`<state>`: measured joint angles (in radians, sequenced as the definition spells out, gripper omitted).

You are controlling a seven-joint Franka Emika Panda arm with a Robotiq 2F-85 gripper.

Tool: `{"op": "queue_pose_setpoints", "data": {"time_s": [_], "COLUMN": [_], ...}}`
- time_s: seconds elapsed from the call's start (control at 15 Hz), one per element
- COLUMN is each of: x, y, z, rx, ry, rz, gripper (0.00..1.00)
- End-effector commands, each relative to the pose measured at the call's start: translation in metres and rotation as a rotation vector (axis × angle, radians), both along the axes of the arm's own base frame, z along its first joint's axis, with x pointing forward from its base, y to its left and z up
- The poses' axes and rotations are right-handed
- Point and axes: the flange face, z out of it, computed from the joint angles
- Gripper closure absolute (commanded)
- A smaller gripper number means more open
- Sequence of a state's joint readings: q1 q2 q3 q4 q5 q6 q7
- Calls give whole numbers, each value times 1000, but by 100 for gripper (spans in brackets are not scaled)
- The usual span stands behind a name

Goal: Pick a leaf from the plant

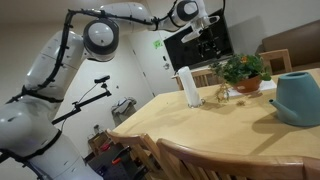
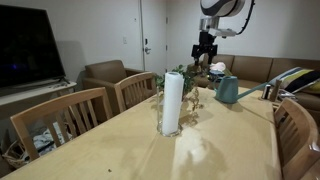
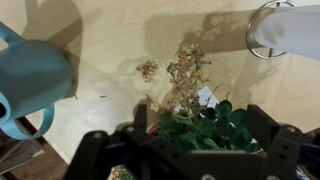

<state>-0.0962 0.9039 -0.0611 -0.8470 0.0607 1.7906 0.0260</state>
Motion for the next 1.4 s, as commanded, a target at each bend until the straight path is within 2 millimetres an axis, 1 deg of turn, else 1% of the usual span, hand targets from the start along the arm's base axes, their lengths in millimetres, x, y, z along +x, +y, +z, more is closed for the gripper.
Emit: {"op": "queue_pose_setpoints", "data": {"time_s": [0.0,0.33,1.33], "x": [0,0,2], "y": [0,0,14], "z": [0,0,-31], "rx": [0,0,-4], "ry": [0,0,56], "rz": [0,0,14], "gripper": [0,0,0]}}
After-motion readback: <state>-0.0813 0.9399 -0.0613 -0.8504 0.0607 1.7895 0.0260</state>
